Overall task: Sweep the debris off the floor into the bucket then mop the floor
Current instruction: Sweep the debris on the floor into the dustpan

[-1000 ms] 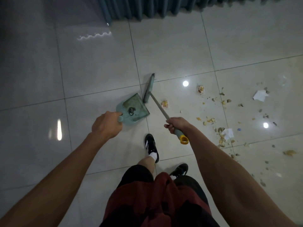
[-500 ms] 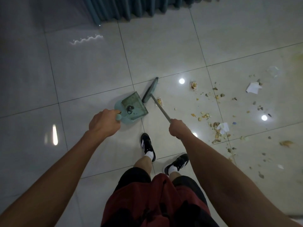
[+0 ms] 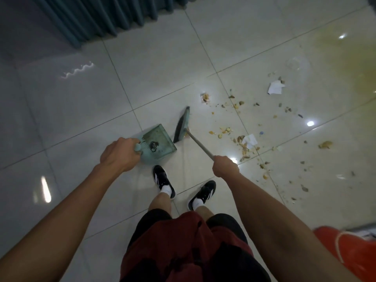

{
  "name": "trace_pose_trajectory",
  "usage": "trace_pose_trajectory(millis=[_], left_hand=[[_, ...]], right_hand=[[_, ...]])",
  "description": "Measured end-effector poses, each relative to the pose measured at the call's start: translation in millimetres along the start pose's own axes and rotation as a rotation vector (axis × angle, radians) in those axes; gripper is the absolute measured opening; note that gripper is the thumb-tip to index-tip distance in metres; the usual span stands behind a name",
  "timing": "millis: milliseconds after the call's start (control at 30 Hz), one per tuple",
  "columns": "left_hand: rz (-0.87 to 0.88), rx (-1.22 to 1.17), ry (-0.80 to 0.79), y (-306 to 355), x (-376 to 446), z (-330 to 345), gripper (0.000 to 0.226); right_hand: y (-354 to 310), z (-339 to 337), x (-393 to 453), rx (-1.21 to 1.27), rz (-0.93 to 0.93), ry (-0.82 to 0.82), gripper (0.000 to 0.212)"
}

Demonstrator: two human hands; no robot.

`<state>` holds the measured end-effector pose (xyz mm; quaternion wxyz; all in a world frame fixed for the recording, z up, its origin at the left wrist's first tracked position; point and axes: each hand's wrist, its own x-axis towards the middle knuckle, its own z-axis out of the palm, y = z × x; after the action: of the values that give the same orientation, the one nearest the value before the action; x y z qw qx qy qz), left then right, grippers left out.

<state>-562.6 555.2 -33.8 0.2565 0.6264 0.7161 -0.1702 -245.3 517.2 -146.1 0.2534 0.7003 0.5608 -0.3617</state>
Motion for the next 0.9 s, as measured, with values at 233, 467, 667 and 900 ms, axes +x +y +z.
trace_pose_trajectory(millis=[233, 467, 667, 900], left_hand=[[0.073, 0.003, -0.023, 75.5, -15.9, 16.8, 0.014], [0.097, -0.017, 0.0, 110.3, -44.3, 33.8, 0.017], [0.097, -0.059, 0.015, 102.6, -76.3, 52.1, 0.011], [0.033, -0.178, 0.064, 61.1, -133.1, 88.6, 0.011]], right_hand=[[102.3, 9.3, -23.7, 0.034, 0.098, 0.023, 0.037], [169.3, 16.2, -44.7, 0.024, 0.18, 0.084, 0.036], [172.8, 25.2, -64.0, 0.03, 0.172, 0.131, 0.033], [157.3, 51.7, -91.2, -0.067, 0.082, 0.162, 0.033]])
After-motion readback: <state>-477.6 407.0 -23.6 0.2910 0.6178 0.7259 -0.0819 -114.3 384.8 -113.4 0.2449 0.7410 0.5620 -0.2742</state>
